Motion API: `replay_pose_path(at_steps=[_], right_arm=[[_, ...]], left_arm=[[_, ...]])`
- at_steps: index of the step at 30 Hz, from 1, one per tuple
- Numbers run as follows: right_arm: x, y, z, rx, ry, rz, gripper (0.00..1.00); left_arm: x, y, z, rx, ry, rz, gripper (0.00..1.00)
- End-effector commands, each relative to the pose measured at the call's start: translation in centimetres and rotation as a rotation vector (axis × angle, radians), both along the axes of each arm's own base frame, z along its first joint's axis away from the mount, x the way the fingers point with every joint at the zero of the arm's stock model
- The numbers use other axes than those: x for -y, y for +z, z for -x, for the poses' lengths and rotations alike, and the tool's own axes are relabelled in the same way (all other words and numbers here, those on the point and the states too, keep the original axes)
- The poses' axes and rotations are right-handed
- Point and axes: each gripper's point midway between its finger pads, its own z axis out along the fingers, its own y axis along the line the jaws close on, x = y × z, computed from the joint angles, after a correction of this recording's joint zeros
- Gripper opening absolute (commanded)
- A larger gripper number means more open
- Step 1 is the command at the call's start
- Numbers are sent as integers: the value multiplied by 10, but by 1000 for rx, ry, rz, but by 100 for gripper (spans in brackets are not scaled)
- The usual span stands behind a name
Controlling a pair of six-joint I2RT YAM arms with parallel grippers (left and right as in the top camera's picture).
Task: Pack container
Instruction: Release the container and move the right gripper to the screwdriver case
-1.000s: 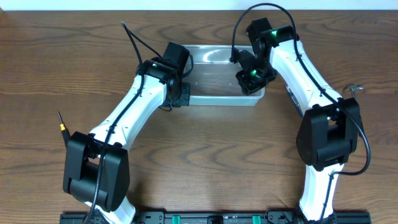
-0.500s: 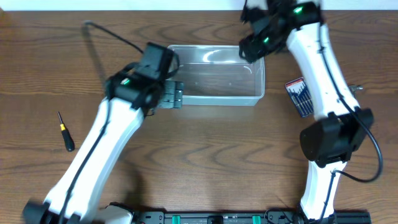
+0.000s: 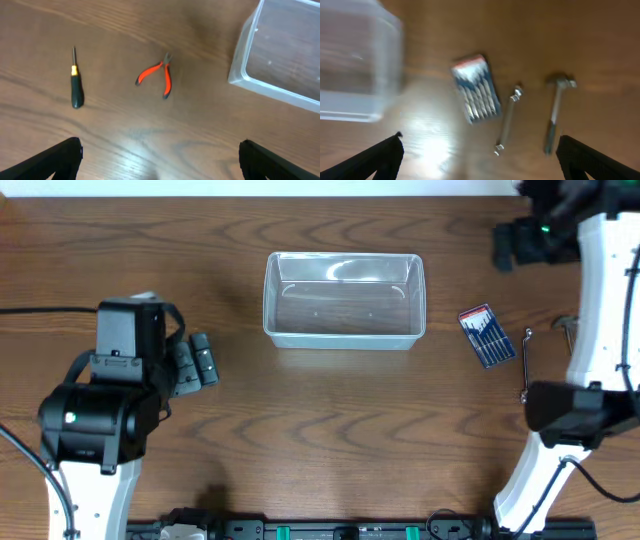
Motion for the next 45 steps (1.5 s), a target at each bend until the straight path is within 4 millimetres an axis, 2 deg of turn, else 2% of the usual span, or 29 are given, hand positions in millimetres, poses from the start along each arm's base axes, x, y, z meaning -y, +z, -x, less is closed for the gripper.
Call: replay_pose_path(at_steps=[1,4,13,17,22,32,45], right_arm=[[23,-30,7,-97,27,80,99],[38,-59,1,-126,62,120,99],[31,-154,11,-230,184,93,99],[25,-180,11,-217,216,65,99],[10,-199,0,-149,252,-10,99],[-2,-234,17,-176,274,-28,99],[-2,-243,20,-179,272,-25,99]], left_arm=[[-3,1,0,-1,42,9,98],[-3,1,0,0,42,9,98],[-3,2,0,0,41,8,98],[-3,2,0,1,41,8,98],[-3,2,0,1,41,8,98],[-3,2,0,3,41,9,98],[-3,2,0,3,41,9,98]])
